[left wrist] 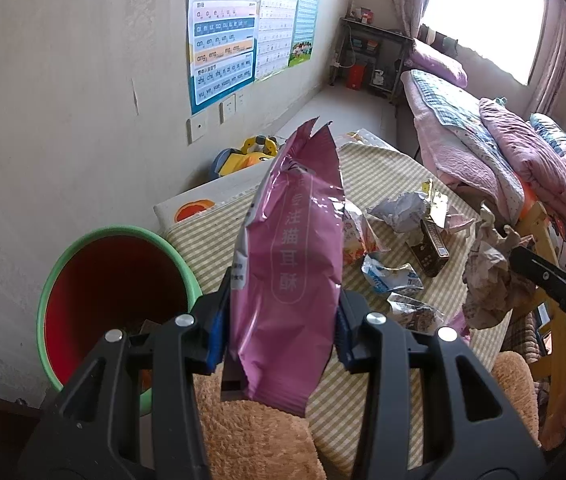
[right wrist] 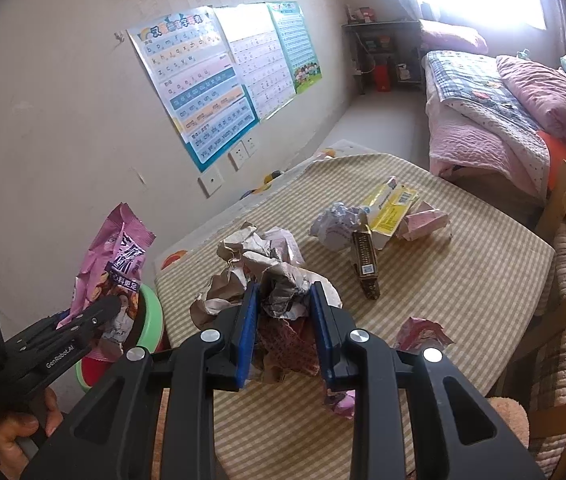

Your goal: Collect trash

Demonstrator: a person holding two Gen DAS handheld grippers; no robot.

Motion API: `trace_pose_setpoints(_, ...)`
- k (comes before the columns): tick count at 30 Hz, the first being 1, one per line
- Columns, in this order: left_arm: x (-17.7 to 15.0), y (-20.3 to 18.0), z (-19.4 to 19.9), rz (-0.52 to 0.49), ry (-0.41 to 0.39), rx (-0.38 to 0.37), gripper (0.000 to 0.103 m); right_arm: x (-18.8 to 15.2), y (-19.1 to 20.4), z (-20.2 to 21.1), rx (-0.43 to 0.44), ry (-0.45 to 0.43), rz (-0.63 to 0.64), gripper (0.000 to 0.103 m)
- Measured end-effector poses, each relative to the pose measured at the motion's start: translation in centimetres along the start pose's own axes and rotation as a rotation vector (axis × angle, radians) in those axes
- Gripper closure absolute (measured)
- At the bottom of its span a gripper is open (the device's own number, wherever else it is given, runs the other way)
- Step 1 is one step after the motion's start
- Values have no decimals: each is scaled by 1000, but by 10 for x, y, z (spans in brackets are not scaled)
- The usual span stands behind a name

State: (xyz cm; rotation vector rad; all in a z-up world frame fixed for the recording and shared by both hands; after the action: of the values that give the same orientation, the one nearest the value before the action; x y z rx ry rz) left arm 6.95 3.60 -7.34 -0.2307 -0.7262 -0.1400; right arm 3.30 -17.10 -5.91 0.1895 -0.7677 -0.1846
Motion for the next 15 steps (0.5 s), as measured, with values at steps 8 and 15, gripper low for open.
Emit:
trace_pose_setpoints(8,-2,10,1,15,-3,6,62,2,15,-5,13,8,26,78)
trace_pose_setpoints(15,-6,25,6,41,-7,16,62,4,38,-6,38,4,47,78)
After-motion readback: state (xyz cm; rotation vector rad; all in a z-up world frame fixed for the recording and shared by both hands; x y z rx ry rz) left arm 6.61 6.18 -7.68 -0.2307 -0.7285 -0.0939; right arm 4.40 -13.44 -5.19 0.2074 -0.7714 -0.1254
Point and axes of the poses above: each gripper's, at about its wrist camera, not at the fingertips, and z roughly against the way its jaws point, y to its left, x to its top, the point moved 4 cm from there along -z, roughly the way its jaws point, and after that the axes turned 6 degrees about -x, right-handed, at the moved point
